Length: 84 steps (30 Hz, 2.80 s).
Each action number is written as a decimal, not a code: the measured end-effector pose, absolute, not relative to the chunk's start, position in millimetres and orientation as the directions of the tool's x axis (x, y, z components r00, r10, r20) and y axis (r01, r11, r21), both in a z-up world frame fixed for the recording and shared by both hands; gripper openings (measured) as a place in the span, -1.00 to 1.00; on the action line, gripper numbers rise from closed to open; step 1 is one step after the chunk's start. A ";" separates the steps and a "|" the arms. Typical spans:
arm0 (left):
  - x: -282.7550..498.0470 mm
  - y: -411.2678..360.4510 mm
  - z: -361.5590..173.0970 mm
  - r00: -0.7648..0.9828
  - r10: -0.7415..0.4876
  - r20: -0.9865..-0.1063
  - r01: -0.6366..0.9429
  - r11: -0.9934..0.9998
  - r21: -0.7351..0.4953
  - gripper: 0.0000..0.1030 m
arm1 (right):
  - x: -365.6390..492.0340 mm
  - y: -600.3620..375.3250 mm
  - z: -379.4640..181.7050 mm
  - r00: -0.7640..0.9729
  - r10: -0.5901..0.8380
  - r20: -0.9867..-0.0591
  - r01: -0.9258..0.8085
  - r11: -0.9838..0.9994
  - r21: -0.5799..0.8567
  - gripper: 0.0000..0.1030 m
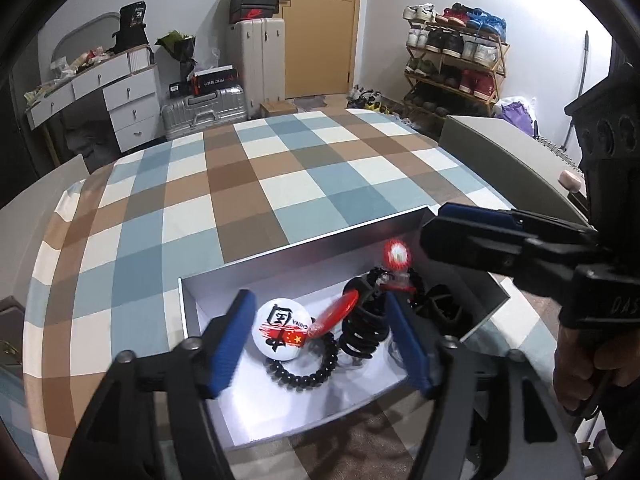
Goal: Organize jewelry
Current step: 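Move the left gripper to the black comb-shaped hair clip and close on it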
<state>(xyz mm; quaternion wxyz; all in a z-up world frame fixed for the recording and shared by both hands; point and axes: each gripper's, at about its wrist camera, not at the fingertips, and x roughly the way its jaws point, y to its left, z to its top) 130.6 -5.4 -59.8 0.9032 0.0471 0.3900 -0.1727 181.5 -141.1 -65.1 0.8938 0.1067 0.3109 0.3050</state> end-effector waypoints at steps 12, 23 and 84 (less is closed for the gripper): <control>116.4 2.2 -47.2 0.680 -0.228 -0.697 0.293 0.956 -0.026 0.37 | 153.9 -155.3 -51.6 0.668 0.577 -0.471 -0.446 0.816 0.366 0.67; 91.1 2.5 -32.9 0.718 -0.203 -0.666 0.259 0.966 -0.015 0.55 | 114.3 -168.2 -33.0 0.730 0.528 -0.434 -0.425 0.848 0.316 0.92; 20.1 -82.8 -96.2 0.417 -0.320 -0.851 0.593 0.805 -0.012 -0.69 | 43.5 -210.0 -60.2 0.726 0.443 -0.526 -0.315 0.894 0.319 1.00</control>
